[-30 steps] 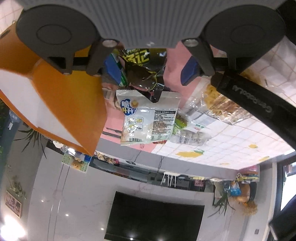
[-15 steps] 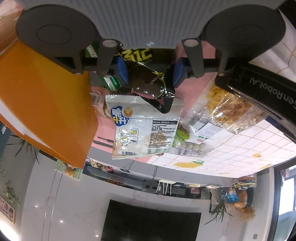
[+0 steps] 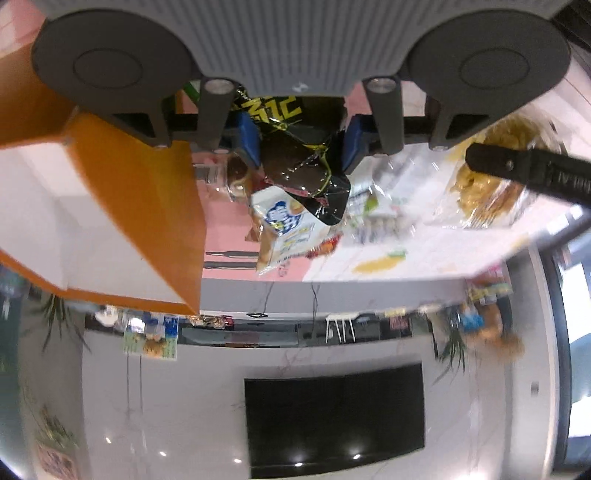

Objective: Organize snacks
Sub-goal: 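Carry both snacks over the orange box and release them inside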

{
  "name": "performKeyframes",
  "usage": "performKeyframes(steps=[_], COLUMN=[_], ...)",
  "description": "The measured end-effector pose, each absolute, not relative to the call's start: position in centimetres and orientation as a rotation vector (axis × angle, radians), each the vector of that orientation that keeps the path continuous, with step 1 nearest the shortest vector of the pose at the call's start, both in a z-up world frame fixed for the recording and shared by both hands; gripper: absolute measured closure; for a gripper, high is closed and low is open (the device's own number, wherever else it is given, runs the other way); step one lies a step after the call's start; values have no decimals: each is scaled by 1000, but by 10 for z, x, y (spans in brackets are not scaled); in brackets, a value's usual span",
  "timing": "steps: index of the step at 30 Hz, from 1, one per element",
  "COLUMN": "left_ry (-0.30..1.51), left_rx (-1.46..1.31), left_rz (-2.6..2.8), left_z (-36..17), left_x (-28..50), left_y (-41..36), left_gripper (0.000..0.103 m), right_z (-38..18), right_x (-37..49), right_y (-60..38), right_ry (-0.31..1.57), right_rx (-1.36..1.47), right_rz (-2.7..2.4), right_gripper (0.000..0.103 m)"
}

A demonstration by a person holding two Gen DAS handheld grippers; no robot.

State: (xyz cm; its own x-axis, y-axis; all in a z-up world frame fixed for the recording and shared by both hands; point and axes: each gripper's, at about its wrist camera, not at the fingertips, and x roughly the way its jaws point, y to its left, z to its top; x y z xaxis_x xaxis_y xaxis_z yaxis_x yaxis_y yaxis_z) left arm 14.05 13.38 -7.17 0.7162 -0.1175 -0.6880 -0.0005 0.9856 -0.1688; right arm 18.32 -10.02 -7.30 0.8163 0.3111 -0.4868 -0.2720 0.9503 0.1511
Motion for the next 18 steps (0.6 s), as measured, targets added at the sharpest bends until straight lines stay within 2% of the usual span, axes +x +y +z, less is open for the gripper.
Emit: performKeyframes(steps=[9, 18], left_ry=[661, 639], left_rx=[-206, -285], left_rz=[-63, -143], left_z=[-36, -19], left_x=[123, 119], left_y=[120, 90], left_gripper=[18, 18], right_z=[-18, 16], right_x=[163, 156], right_y=[-129, -176], right_ry=[397, 382], right_rx=[183, 280], right_rz=[346, 306], right_gripper=[58, 58])
